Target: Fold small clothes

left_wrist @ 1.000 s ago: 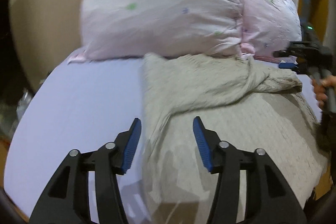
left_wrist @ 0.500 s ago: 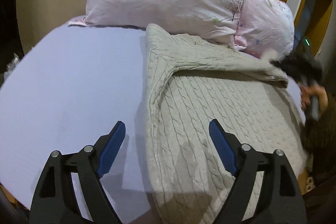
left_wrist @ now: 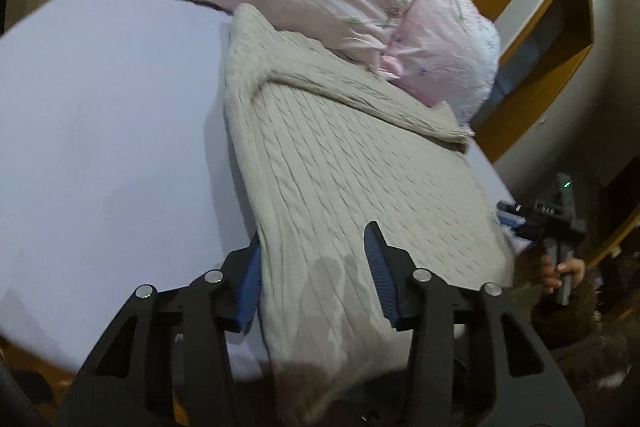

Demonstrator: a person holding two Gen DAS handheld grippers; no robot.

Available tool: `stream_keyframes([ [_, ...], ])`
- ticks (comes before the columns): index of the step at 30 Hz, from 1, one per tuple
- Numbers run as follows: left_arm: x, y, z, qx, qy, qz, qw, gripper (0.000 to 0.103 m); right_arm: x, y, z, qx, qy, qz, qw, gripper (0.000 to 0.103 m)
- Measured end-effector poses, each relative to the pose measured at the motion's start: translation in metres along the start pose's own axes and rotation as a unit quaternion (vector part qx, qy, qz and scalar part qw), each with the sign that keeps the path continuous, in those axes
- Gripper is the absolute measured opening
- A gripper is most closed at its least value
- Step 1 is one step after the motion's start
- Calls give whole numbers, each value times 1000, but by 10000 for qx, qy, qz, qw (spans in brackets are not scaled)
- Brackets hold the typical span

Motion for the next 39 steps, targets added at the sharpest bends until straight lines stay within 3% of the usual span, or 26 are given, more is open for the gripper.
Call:
stream_keyframes([
  [5, -6, 24, 14, 58, 359, 251, 9990, 42, -6, 39, 11, 423, -838, -18, 9956, 39],
  [6, -9, 25, 12, 110, 389, 262, 9988, 36, -7, 43, 10, 516, -889, -18, 9947, 28],
  [7, -12, 27, 11, 181, 390, 252, 9988, 30, -6, 48, 5, 726, -945, 11, 9929, 11],
  [8, -14, 27, 8, 272, 389, 233, 9986, 14, -3, 51, 3, 792, -1011, 42, 9917, 8],
  [10, -20, 21, 5, 380, 475, 219, 9979, 6, 8, 45, 2, 713, -1188, 95, 9903, 7],
  [13, -27, -15, 10, 112, 646, 111, 9978, 6, 29, 11, 19, 97, -1654, 226, 9859, 7],
  [15, -25, -51, 7, -186, 577, 23, 9982, 6, 44, -28, 25, -346, -1959, 232, 9797, 7],
  [18, -7, -122, -21, -722, 128, 100, 9973, 6, 55, -93, 13, -901, -2064, 94, 9743, 7],
  [21, 19, -185, -64, -995, -353, 624, 9924, 6, 39, -156, -20, -1357, -1785, -366, 9739, 7],
  [24, 44, -225, -125, -789, -838, 1028, 9880, 6, 10, -194, -66, -1325, -1169, -1041, 9787, 7],
  [27, 64, -233, -165, -278, -976, 1441, 9843, 6, -13, -204, -99, -1043, -988, -1721, 9745, 15],
  [28, 67, -231, -166, -270, -888, 1554, 9835, 6, -14, -206, -101, -1052, -1020, -1799, 9727, 28],
  [29, 71, -230, -163, -318, -651, 1657, 9835, 7, -12, -211, -102, -1114, -1151, -1781, 9709, 48],
  [30, 73, -228, -159, -361, -518, 1715, 9832, 12, -8, -216, -104, -1199, -1250, -1722, 9697, 56],
  [31, 74, -228, -153, -413, -364, 1809, 9820, 15, -3, -222, -100, -1387, -1264, -1590, 9693, 71],
  [32, 78, -226, -141, -534, -200, 1945, 9792, 35, 0, -229, -100, -1507, -1183, -1485, 9702, 83],
  [33, 79, -226, -133, -646, -196, 1980, 9779, 70, 7, -231, -94, -1634, -1109, -1296, 9717, 85],
  [34, 79, -224, -120, -824, -235, 1959, 9769, 84, 9, -234, -91, -1648, -1108, -1213, 9726, 87],
  [35, 78, -222, -104, -1050, -273, 1818, 9773, 90, 15, -235, -89, -1629, -1093, -1075, 9747, 89],
  [36, 77, -222, -98, -1049, -308, 1715, 9791, 90, 19, -234, -87, -1603, -1073, -990, 9762, 90],
  [39, 72, -211, -98, -615, -434, 1406, 9872, 90, 27, -232, -87, -1404, -955, -761, 9825, 93],
])
Point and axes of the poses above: each gripper's, at about its wrist camera, not at the fingertips, and z roughly against the way its jaws point, x to its left, y to its underside, the point moved 3 cm from there along -z, roughly the way its jaws point, and after that the axes turned 4 degrees about -y, right-handed, at the moved point
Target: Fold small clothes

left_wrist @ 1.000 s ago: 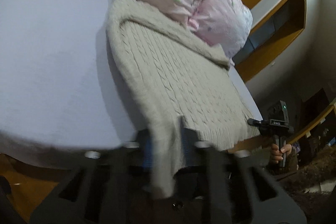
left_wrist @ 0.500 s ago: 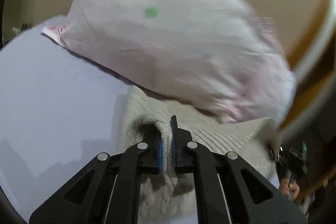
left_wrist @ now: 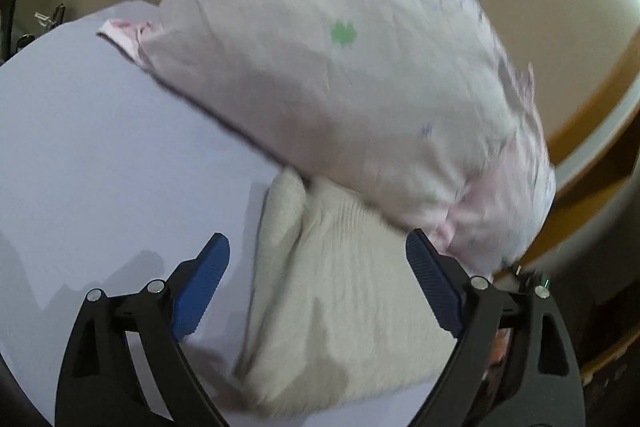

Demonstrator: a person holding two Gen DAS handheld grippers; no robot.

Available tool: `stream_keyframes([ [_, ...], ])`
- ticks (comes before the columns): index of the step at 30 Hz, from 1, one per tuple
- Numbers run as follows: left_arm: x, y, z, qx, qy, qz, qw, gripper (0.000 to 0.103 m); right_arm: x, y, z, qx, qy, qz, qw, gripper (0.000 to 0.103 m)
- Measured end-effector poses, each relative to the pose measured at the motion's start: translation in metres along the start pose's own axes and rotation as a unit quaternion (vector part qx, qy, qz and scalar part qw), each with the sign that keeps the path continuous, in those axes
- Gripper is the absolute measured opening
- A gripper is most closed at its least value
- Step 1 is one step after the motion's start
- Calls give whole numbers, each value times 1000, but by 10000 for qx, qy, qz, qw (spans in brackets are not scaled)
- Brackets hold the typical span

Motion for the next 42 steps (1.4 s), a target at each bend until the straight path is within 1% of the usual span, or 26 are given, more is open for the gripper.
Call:
stream_keyframes([
  [5, 0, 28, -21, 664, -123, -446, 9967, 83, 0, 10, 8, 252, -30, 101, 9996, 93],
  [8, 5, 41, -39, 1018, -91, -304, 9943, 74, 2, 12, 21, 249, -105, 121, 9996, 93],
  [9, 4, 43, -40, 801, -73, -326, 9962, 71, 2, 12, 27, 211, -128, 114, 9996, 94],
  [10, 4, 45, -42, 830, -25, -286, 9961, 71, 2, 12, 34, 148, -152, 110, 9997, 95],
  [11, 4, 45, -43, 764, -6, -224, 9968, 57, 2, 11, 43, 54, -186, 103, 9998, 95],
  [12, 7, 49, -50, 945, 126, 82, 9954, 26, 3, 11, 48, -10, -201, 93, 9998, 96],
  [13, 10, 51, -55, 1047, 214, 325, 9937, 19, 1, 10, 54, -58, -197, 80, 9998, 97],
  [14, 12, 52, -56, 1010, 310, 529, 9930, 18, -1, 10, 62, -99, -205, 70, 9997, 97],
  [16, 0, 48, -48, 869, 569, 538, 9931, 17, -4, 9, 71, -128, -203, 73, 9997, 97],
  [18, -32, 40, -35, 692, 1054, 452, 9910, 16, -8, 7, 82, -194, -200, 95, 9996, 97],
  [20, -77, 34, -27, 572, 1455, 101, 9877, 16, -11, 5, 94, -310, -197, 128, 9992, 97],
  [23, -164, 38, -36, 665, 2078, -507, 9746, 16, -14, 3, 110, -515, -153, 167, 9984, 97],
  [25, -231, 61, -67, 940, 2407, -883, 9620, 16, -18, 2, 119, -666, -86, 173, 9976, 97],
  [29, -323, 126, -144, 1673, 2124, -1601, 9494, 19, -30, -3, 124, -757, 45, -19, 9971, 97],
  [30, -342, 146, -164, 2126, 2227, -1619, 9376, 19, -31, -4, 123, -707, 131, -15, 9974, 97],
  [31, -349, 154, -167, 2407, 2548, -1491, 9246, 19, -31, -5, 123, -637, 197, 11, 9978, 97],
  [32, -353, 157, -163, 2553, 2845, -1411, 9132, 19, -31, -7, 124, -552, 221, 44, 9982, 97],
  [33, -351, 153, -145, 2394, 3114, -1492, 9074, 20, -31, -9, 127, -498, 228, 101, 9984, 97],
  [34, -344, 145, -129, 2111, 3104, -1607, 9128, 24, -31, -11, 129, -463, 244, 155, 9985, 97],
  [35, -334, 138, -116, 1877, 3060, -1666, 9183, 41, -30, -14, 128, -379, 293, 216, 9986, 99],
  [36, -314, 125, -99, 1542, 2810, -1673, 9323, 61, -31, -16, 125, -265, 313, 230, 9989, 101],
  [37, -297, 115, -90, 1322, 2557, -1672, 9430, 69, -32, -17, 120, -111, 327, 225, 9991, 101],
  [38, -273, 104, -80, 1103, 2110, -1712, 9560, 72, -33, -18, 108, 180, 391, 203, 9989, 101],
  [39, -255, 99, -76, 1043, 1789, -1745, 9626, 73, -35, -18, 99, 400, 449, 186, 9980, 101],
  [41, -217, 94, -79, 1141, 1170, -1648, 9727, 75, -40, -15, 75, 877, 637, 162, 9940, 101],
  [42, -205, 95, -83, 1239, 1036, -1544, 9747, 76, -42, -14, 66, 1043, 717, 147, 9919, 101],
])
Point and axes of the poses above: each gripper's, at about its wrist camera, not at the fingertips, and z roughly against the way its jaws point, x to its left, y to its underside, the point moved 3 cm from there along -z, roughly the way its jaws point, and after that the axes turned 4 degrees about -y, right-handed, at the moved point
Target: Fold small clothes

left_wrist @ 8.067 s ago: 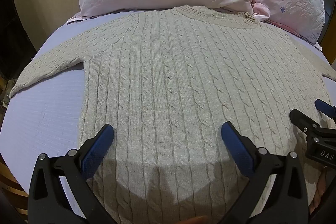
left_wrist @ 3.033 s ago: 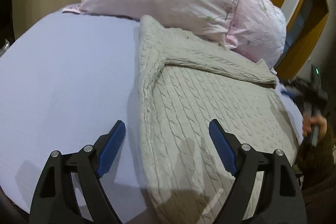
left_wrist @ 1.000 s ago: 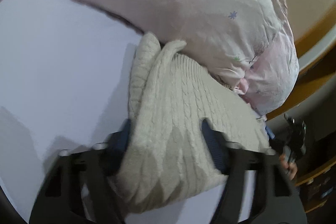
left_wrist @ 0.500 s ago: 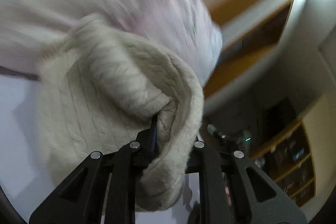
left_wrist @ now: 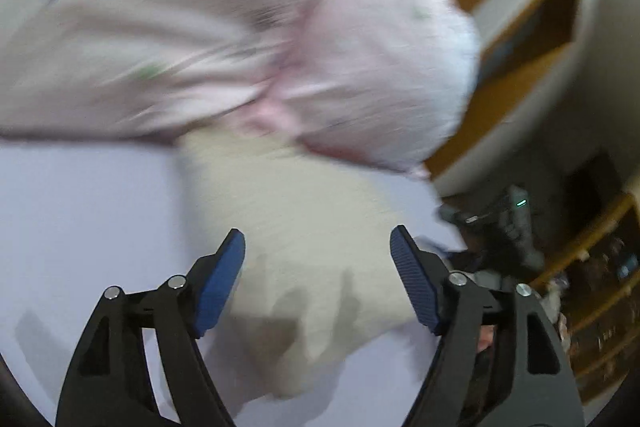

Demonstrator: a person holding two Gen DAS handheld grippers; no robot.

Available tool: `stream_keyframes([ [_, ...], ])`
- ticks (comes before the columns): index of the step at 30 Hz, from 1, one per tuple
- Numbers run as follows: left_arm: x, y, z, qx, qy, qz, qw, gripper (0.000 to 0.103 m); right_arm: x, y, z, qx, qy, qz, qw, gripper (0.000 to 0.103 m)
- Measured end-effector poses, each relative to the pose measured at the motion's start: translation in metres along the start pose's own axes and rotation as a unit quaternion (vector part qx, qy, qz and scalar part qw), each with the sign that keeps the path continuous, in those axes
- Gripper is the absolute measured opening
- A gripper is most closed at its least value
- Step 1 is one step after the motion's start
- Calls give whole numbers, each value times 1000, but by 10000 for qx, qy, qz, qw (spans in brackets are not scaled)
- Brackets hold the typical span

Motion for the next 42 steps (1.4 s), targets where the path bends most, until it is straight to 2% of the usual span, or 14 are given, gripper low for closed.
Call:
stream_keyframes([
  [4, 30, 21, -11, 452, -262, 339, 9981, 79, -5, 2, -24, 390, 54, -128, 9991, 101],
  [9, 14, 30, -41, 709, -330, 252, 9966, 86, -6, 18, -33, 527, -7, 38, 9986, 96],
  [10, 12, 30, -46, 723, -301, 277, 9965, 86, -5, 21, -34, 530, -5, 67, 9986, 90],
  [13, -3, 28, -72, 831, 20, 503, 9953, 86, -8, 33, -36, 541, -163, 54, 9984, 50],
  [14, -5, 29, -71, 681, 12, 469, 9966, 83, -8, 34, -34, 515, -295, 13, 9982, 42],
  [17, -7, 29, -73, 684, -61, 216, 9974, 47, 5, 41, -27, 293, -505, 178, 9981, 35],
  [21, 8, 29, -7, 81, 230, -142, 9996, 41, 50, 62, -29, 397, -1052, 834, 9902, 30],
  [23, 17, 38, 22, -171, 73, -405, 9990, 44, 69, 77, -43, 664, -761, 1308, 9862, 39],
  [25, 31, 50, 34, -101, -474, -614, 9969, 52, 77, 89, -57, 838, -8, 1646, 9828, 47],
  [28, 51, 67, 53, -80, -960, -557, 9938, 65, 91, 97, -36, 151, 461, 1848, 9816, 57],
  [30, 52, 72, 75, -390, -1205, -565, 9903, 76, 113, 108, -5, -396, -46, 2001, 9790, 73],
  [33, 46, 78, 97, -706, -1336, -502, 9872, 84, 134, 132, -8, 9, -799, 2148, 9734, 94],
  [37, 31, 93, 94, -541, -1607, -478, 9844, 90, 114, 145, -62, 679, 126, 1952, 9783, 101],
  [42, 27, 117, 86, -166, -2224, -605, 9729, 98, 122, 153, -19, 191, -223, 1749, 9841, 101],
])
Point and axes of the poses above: each gripper's, at about its wrist camera, not at the fingertips, and z roughly against the way its jaws point, x to its left, y to its underside, the point moved 3 cm from there along -z, roughly the way its jaws point, and after that the axes turned 4 degrees about -y, right-handed, at the moved point
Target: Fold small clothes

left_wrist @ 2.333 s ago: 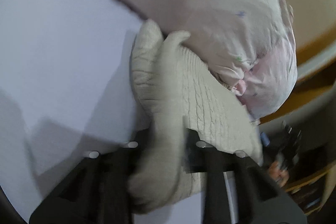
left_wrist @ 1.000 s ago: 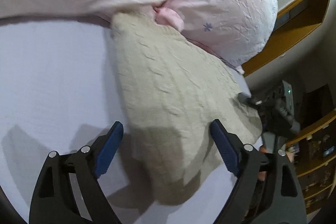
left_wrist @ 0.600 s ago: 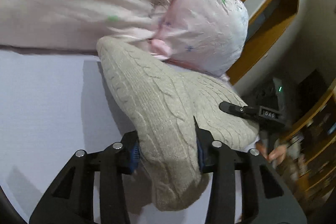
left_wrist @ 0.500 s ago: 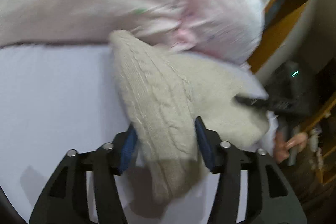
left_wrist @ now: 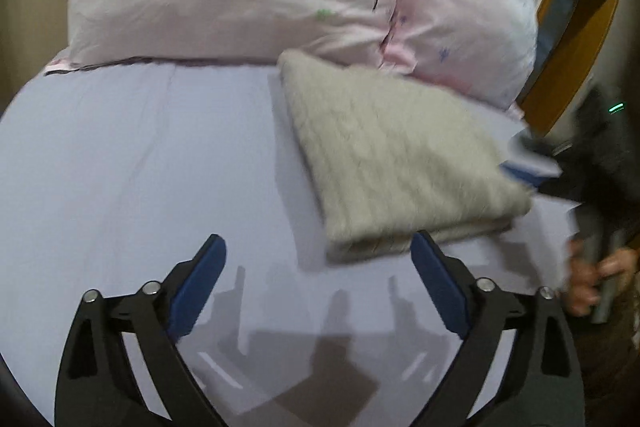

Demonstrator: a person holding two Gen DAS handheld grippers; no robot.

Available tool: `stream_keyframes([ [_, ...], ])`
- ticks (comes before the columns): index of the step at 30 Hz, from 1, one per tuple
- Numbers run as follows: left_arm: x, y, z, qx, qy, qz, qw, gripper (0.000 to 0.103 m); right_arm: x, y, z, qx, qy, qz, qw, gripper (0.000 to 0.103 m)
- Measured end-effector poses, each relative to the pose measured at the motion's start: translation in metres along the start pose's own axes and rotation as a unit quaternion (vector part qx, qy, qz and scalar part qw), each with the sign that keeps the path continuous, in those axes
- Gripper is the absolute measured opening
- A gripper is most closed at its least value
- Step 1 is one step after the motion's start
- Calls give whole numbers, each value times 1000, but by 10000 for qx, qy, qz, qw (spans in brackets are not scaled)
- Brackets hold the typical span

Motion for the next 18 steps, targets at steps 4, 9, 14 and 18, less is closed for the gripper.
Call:
stream_keyframes([
  [4, -2, 14, -3, 86, -421, -219, 9988, 102, 9, 24, 31, -420, 962, 262, 9941, 101],
  [9, -9, 20, -19, 358, -641, -424, 9964, 102, -6, 65, 20, -50, 1581, 109, 9873, 101],
  [14, -11, 24, -30, 385, -844, -517, 9943, 102, 4, 85, -17, 255, 2452, 622, 9671, 101],
  [18, -12, 26, -31, 320, -1015, -556, 9928, 102, 11, 87, -34, 306, 2931, 958, 9508, 101],
])
Point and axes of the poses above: each gripper's, at about its wrist camera, not at the fingertips, and z roughly against the way its jaws point, x to its left, y to its underside, the point moved 3 cm from there along -z, roughly the way its jaws point, and after that the axes turned 4 degrees about -y, right-handed, at the moved point
